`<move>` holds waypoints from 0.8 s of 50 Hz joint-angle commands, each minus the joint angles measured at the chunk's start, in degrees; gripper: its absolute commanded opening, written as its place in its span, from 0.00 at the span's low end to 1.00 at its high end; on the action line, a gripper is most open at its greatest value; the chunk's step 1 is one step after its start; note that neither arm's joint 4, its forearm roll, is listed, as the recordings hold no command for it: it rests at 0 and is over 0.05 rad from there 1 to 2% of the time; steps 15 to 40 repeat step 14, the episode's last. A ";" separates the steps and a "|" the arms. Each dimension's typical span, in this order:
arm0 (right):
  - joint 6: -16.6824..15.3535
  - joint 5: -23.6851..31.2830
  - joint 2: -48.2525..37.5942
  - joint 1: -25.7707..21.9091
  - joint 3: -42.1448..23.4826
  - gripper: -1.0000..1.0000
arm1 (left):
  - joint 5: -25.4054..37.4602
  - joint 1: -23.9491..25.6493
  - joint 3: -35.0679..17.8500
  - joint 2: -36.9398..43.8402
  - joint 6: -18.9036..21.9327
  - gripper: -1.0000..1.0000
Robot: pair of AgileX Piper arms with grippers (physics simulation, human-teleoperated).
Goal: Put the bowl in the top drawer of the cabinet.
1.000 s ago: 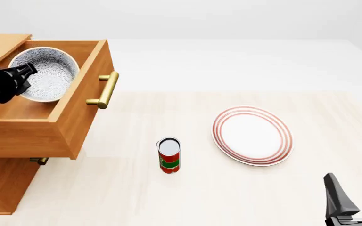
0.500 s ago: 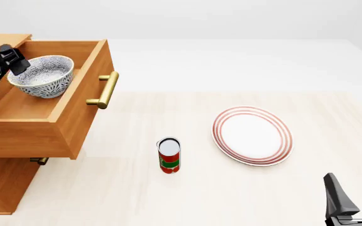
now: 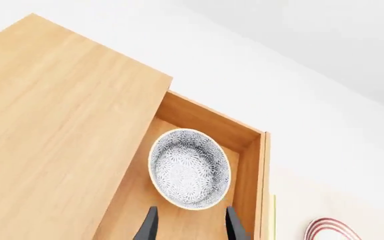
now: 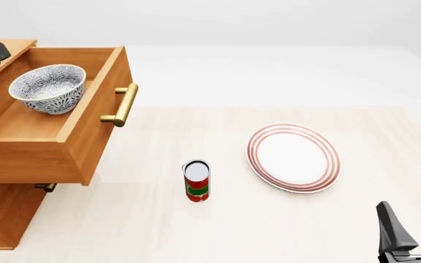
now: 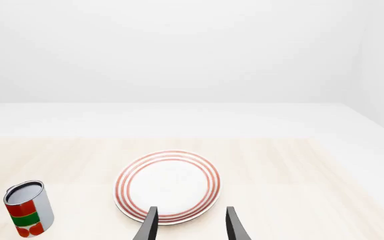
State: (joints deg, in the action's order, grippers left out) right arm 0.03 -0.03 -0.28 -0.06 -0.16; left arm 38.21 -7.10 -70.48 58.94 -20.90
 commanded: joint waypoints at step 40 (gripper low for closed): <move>-0.05 0.01 0.02 0.00 -0.02 1.00 | 1.95 6.88 6.82 -12.26 -2.63 1.00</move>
